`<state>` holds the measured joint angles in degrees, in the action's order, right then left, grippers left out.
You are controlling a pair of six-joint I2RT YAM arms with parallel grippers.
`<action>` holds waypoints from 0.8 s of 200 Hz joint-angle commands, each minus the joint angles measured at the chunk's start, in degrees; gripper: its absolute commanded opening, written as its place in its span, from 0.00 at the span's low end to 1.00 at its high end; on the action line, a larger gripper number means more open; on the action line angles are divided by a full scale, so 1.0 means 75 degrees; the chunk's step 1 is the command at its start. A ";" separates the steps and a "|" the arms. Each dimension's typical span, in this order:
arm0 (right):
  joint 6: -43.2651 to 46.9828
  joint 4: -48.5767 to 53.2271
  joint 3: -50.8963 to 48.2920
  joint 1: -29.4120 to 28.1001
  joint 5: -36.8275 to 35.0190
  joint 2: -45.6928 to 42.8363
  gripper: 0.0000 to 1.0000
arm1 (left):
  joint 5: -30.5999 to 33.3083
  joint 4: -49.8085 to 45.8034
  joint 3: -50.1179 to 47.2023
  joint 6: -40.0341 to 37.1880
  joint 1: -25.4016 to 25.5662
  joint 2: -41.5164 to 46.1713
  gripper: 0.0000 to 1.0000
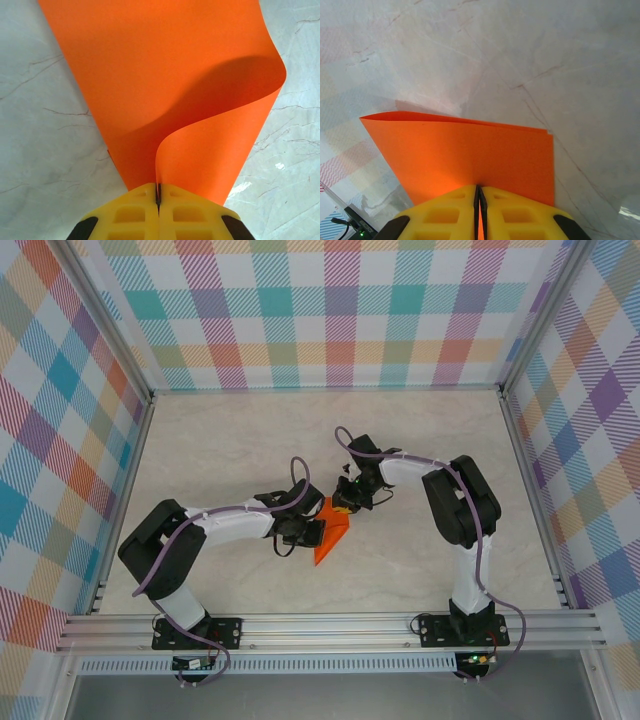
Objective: Fold a paper plane with a square sheet of paper (pick it up from the middle)
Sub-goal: Third fold the triangle at the center of the table.
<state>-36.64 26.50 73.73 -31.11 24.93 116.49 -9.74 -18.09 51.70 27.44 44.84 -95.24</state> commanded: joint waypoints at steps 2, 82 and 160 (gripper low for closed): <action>-0.0045 0.0478 -0.0168 -0.0134 -0.0417 0.0427 0.13 | 0.0148 -0.0116 0.0054 -0.0014 -0.0075 -0.0016 0.00; -0.0057 0.0507 -0.0163 -0.0141 -0.0417 0.0418 0.13 | 0.0087 -0.0034 -0.0039 -0.0003 -0.0080 -0.0119 0.00; -0.0088 0.0486 -0.0169 -0.0153 -0.0406 0.0429 0.15 | 0.0094 -0.0016 -0.0164 0.0144 -0.0075 -0.0289 0.00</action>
<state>-36.82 26.44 73.73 -31.14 24.95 116.49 -9.10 -17.80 51.68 27.64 44.84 -96.68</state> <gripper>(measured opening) 0.146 0.037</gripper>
